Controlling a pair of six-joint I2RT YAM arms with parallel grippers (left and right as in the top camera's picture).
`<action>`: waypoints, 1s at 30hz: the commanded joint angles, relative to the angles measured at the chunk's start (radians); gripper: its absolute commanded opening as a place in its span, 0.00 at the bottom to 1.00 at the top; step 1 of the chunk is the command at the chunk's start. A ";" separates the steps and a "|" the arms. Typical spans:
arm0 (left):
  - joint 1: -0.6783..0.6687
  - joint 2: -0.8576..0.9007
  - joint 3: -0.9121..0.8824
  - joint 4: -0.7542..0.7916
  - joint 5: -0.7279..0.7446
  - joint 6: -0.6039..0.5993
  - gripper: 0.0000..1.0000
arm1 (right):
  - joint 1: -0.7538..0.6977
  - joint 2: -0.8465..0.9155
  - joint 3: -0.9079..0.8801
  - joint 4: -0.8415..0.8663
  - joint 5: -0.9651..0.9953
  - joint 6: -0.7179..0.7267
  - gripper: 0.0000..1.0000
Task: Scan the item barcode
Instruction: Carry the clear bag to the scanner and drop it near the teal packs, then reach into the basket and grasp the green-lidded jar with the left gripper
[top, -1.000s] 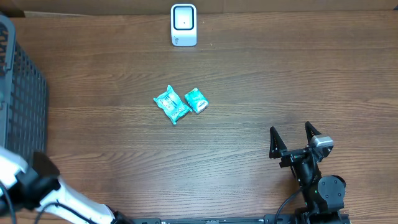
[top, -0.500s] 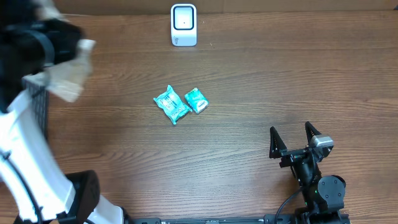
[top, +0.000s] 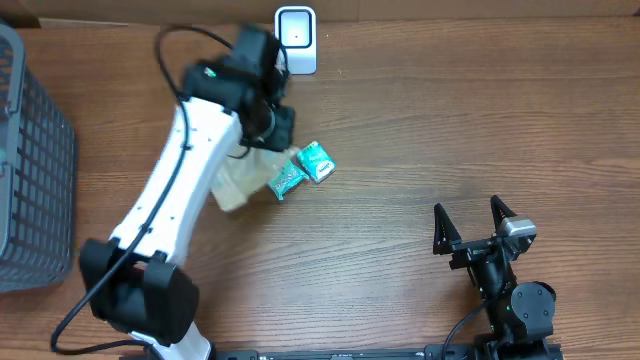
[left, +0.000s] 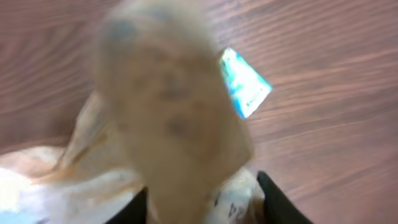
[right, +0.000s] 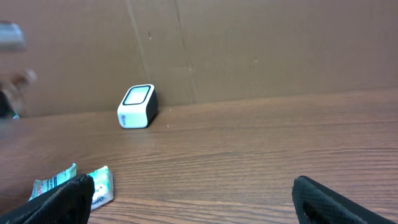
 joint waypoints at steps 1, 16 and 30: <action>-0.016 -0.002 -0.177 0.145 0.011 0.009 0.42 | -0.003 -0.010 -0.010 0.002 0.007 0.003 1.00; 0.032 -0.058 -0.061 0.114 0.029 -0.017 1.00 | -0.003 -0.010 -0.010 0.002 0.007 0.003 1.00; 0.712 -0.169 0.464 -0.208 -0.071 -0.069 1.00 | -0.003 -0.010 -0.010 0.002 0.007 0.003 1.00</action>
